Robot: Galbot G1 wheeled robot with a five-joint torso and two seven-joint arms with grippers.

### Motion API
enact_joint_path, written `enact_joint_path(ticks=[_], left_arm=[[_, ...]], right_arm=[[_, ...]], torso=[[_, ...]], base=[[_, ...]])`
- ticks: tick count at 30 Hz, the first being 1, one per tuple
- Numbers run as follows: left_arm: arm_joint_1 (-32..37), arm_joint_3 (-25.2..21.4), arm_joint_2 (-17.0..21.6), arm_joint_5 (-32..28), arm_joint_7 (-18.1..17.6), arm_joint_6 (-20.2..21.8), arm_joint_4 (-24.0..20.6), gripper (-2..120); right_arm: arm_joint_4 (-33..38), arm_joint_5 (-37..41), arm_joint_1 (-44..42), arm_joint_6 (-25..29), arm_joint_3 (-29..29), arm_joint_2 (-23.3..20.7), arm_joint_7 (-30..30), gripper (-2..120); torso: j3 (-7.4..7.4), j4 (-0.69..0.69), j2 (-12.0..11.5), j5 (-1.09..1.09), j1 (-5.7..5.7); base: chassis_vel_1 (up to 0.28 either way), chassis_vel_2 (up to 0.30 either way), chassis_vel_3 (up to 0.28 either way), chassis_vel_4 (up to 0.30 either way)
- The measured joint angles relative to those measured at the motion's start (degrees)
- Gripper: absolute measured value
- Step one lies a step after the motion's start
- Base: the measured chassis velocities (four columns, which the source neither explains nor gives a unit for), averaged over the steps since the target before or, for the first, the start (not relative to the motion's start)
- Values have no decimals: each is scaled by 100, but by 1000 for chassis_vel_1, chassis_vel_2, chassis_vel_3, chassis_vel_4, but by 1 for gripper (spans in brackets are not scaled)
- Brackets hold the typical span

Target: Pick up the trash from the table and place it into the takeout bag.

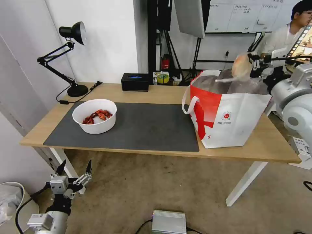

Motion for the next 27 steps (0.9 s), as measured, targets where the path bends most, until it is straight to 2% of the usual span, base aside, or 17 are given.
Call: enact_joint_path(ticks=[10, 16, 17, 24, 25, 27], left_arm=[[2, 8, -43, 15, 6, -35, -30, 100], [17, 6, -85, 26, 10, -100, -32, 100], [17, 6, -85, 26, 10, -100, -32, 100], [33, 8, -123, 65, 12, -101, -68, 100], [33, 8, -123, 65, 12, -101, -68, 100], [38, 7, -127, 73, 13, -102, -77, 100]], right_arm=[[-42, 732, -68, -683, 112, 74, 563, 0], [-56, 1043, 18, -809, 118, 77, 782, 22], [-56, 1043, 18, -809, 118, 77, 782, 22], [-64, 1107, 29, -817, 139, 144, 945, 52], [-64, 1107, 29, -817, 139, 144, 945, 52], [-83, 1033, 30, -613, 136, 179, 881, 61]], torso=[[0, -1, -1, 0, 0], [1, 0, -1, -1, 0], [1, 0, -1, -1, 0], [0, 0, -1, 0, 0], [0, 0, -1, 0, 0], [0, -1, -1, -1, 1]], base=[[0, 0, 0, 0], [0, 0, 0, 0], [0, 0, 0, 0], [0, 0, 0, 0], [0, 0, 0, 0], [0, 0, 0, 0]])
